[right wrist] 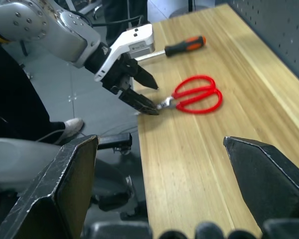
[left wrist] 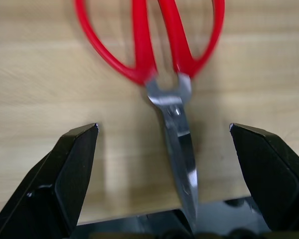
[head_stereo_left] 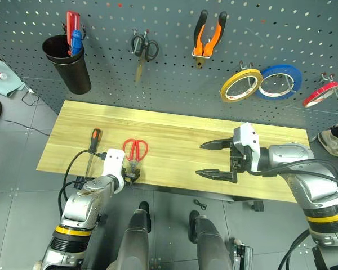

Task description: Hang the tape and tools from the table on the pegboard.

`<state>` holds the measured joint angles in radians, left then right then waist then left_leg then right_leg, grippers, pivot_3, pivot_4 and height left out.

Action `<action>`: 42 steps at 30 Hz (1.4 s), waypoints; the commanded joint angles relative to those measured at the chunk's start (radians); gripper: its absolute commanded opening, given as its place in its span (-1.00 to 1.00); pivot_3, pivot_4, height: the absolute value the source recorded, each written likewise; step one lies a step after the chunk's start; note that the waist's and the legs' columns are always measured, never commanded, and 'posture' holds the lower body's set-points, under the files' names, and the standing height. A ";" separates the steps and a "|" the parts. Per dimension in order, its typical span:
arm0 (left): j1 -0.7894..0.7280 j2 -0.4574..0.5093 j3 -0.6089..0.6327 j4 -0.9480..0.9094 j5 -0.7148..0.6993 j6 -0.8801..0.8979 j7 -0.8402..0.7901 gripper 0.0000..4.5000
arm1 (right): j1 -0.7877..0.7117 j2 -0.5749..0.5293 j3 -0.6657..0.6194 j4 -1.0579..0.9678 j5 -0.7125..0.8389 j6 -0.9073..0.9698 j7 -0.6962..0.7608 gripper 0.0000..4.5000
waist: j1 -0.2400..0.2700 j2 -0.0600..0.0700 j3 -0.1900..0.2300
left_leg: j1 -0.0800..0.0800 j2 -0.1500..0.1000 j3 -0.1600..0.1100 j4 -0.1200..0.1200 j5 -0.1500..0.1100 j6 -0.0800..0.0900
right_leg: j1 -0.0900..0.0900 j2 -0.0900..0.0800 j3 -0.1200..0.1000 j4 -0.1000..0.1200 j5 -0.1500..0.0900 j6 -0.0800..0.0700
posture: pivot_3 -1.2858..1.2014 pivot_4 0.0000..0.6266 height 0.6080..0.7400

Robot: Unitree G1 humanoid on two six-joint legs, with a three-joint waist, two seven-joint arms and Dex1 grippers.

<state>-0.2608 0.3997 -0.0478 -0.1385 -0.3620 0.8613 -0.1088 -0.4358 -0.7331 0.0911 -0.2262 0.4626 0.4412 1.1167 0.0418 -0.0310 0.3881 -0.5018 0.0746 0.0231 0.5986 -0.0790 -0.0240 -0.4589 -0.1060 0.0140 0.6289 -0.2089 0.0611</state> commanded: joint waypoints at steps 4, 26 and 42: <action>-0.008 -0.035 -0.038 0.009 0.044 0.054 -0.030 0.75 | 0.034 -0.003 -0.003 0.028 -0.047 -0.101 0.032 1.00 | -0.001 0.002 0.012 | 0.000 0.000 0.000 0.000 0.000 0.000 | 0.000 0.000 0.000 0.000 0.000 0.000 | 0.04 0.58 1.00; 0.163 0.102 0.019 -0.435 0.152 -0.353 -0.219 -0.93 | -0.005 0.039 -0.195 -0.144 0.134 0.064 -0.147 1.00 | -0.002 0.002 0.019 | -0.001 0.000 0.000 -0.002 -0.003 -0.005 | -0.001 -0.001 0.000 -0.001 0.003 -0.005 | 0.07 0.31 1.00; -0.177 0.022 0.069 -0.168 0.306 -0.761 -0.180 -0.93 | -0.257 0.095 -0.206 -0.156 0.267 0.192 -0.292 1.00 | 0.002 -0.005 0.011 | -0.009 -0.001 0.002 0.001 0.001 0.001 | 0.000 -0.001 -0.002 -0.015 0.017 0.006 | 0.07 0.07 1.00</action>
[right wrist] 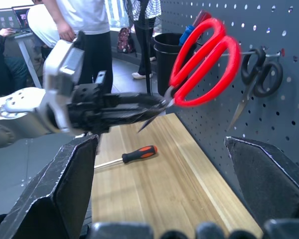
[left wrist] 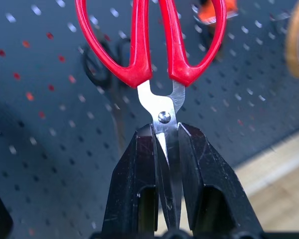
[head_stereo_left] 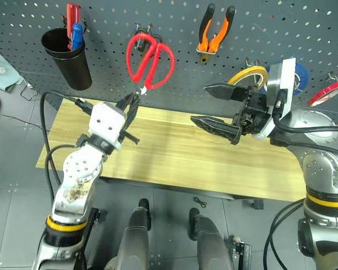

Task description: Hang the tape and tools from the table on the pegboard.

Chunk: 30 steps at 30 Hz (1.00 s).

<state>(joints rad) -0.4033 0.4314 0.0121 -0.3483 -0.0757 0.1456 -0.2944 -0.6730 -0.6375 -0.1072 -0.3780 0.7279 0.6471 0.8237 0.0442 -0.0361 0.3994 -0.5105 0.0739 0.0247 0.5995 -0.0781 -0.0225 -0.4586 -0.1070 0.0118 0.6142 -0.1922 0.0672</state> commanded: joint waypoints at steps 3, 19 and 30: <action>-0.084 -0.023 0.013 0.121 0.018 -0.048 0.006 -0.93 | -0.045 -0.002 0.000 0.017 0.000 -0.013 0.003 1.00 | 0.000 0.000 0.000 | -0.001 0.000 0.000 0.000 0.001 0.001 | -0.001 0.000 -0.001 0.001 0.000 0.000 | 0.06 0.06 1.00; -0.083 -0.056 0.002 0.227 0.029 -0.007 -0.013 0.79 | 0.026 0.006 0.046 -0.019 -0.034 -0.010 -0.027 1.00 | -0.008 0.000 0.000 | 0.000 0.000 -0.001 0.007 0.001 0.001 | -0.001 0.000 -0.001 0.011 0.001 0.001 | 0.05 0.14 1.00; 0.176 0.090 0.169 0.278 -0.030 0.290 -0.054 0.99 | 0.075 0.095 0.317 -0.057 -0.224 -0.047 -0.039 1.00 | -0.031 0.001 0.001 | 0.002 0.004 -0.001 0.007 0.001 0.001 | -0.004 0.003 -0.001 0.017 -0.003 -0.002 | 0.10 0.35 1.00</action>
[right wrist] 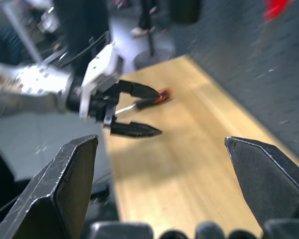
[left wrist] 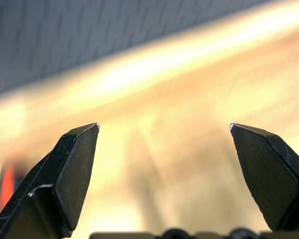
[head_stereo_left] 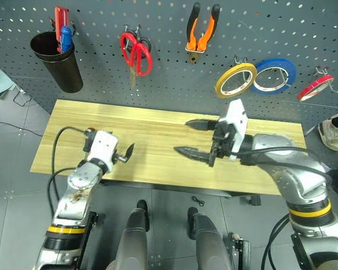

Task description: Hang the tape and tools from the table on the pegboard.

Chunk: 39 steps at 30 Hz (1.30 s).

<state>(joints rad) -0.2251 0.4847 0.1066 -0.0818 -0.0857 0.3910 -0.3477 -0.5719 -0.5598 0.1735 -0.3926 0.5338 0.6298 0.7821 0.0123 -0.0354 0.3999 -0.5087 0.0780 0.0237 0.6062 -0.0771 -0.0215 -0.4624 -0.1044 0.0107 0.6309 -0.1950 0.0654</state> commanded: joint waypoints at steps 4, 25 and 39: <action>-0.032 0.079 0.130 0.123 -0.030 0.133 0.008 0.99 | -0.122 0.086 0.077 -0.002 -0.046 0.009 -0.004 1.00 | 0.003 0.001 0.001 | 0.000 0.001 0.001 0.000 -0.002 -0.004 | -0.001 0.000 0.001 0.000 -0.002 -0.005 | 0.13 0.45 1.00; -0.498 0.105 0.026 0.928 0.028 -0.123 -0.130 -0.18 | -0.229 0.101 0.059 0.115 -0.079 0.138 -0.014 1.00 | 0.041 0.001 0.024 | -0.003 0.001 0.002 -0.006 0.003 0.002 | -0.009 0.000 0.000 0.009 -0.003 -0.007 | 0.11 0.62 1.00; -0.097 0.042 0.179 -0.221 -0.178 0.233 -0.025 -0.73 | -0.133 0.174 -0.209 -0.056 0.229 0.228 -0.094 1.00 | 0.038 -0.001 0.023 | -0.005 0.002 0.000 -0.010 0.007 -0.004 | -0.011 0.001 -0.002 0.011 -0.003 -0.009 | 0.17 0.22 1.00</action>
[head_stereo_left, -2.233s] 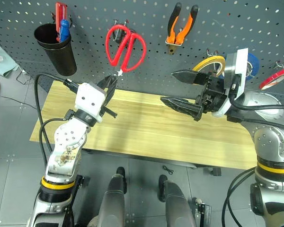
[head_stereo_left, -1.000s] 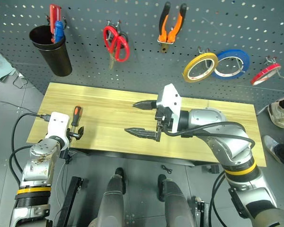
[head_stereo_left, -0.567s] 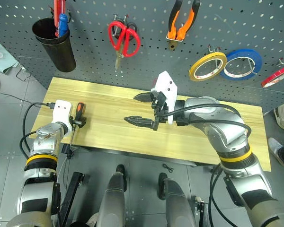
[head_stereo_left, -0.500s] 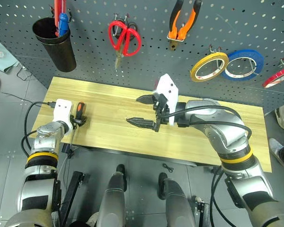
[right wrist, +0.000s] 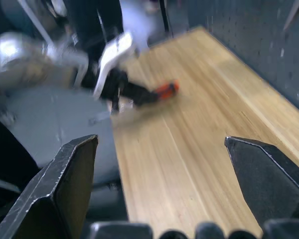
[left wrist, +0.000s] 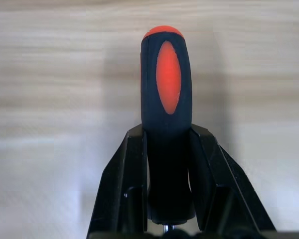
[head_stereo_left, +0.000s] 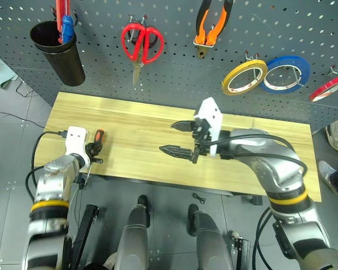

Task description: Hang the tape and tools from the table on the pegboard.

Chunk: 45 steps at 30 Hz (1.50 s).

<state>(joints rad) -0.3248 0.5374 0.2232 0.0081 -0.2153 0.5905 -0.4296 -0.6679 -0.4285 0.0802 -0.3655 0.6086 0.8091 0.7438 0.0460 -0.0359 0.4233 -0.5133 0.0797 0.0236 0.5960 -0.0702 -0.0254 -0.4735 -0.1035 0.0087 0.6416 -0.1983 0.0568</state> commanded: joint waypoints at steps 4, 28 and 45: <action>-0.073 -0.037 0.108 -0.530 -0.039 0.078 0.183 -0.73 | -0.133 0.074 -0.205 -0.069 0.255 0.092 -0.145 1.00 | 0.021 -0.002 -0.003 | 0.001 0.003 0.000 -0.003 -0.001 -0.012 | 0.001 0.003 -0.002 -0.003 0.003 0.001 | 0.19 0.10 1.00; -1.014 -0.040 -0.024 0.622 0.178 -0.770 0.340 -0.73 | -0.408 0.140 -0.189 0.188 0.143 -0.140 -0.188 1.00 | 0.052 -0.010 -0.019 | -0.009 0.005 -0.001 -0.004 0.013 -0.005 | -0.002 0.007 -0.005 -0.016 0.018 0.002 | 0.15 -0.01 1.00; -0.997 -0.034 -0.006 0.657 0.155 -0.822 0.353 0.98 | -0.363 0.119 -0.170 0.178 0.101 -0.134 -0.174 1.00 | 0.051 -0.010 -0.019 | -0.010 0.005 -0.003 -0.003 0.014 -0.005 | -0.002 0.007 -0.007 -0.010 0.019 0.002 | 0.15 0.03 1.00</action>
<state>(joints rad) -1.3224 0.4789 0.2002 0.7557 -0.0417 -0.2463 -0.0663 -1.0368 -0.2956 -0.0859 -0.1464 0.7087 0.6883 0.5611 0.0970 -0.0456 0.4040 -0.5236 0.0845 0.0209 0.5925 -0.0555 -0.0304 -0.4753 -0.0960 0.0022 0.6315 -0.1796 0.0584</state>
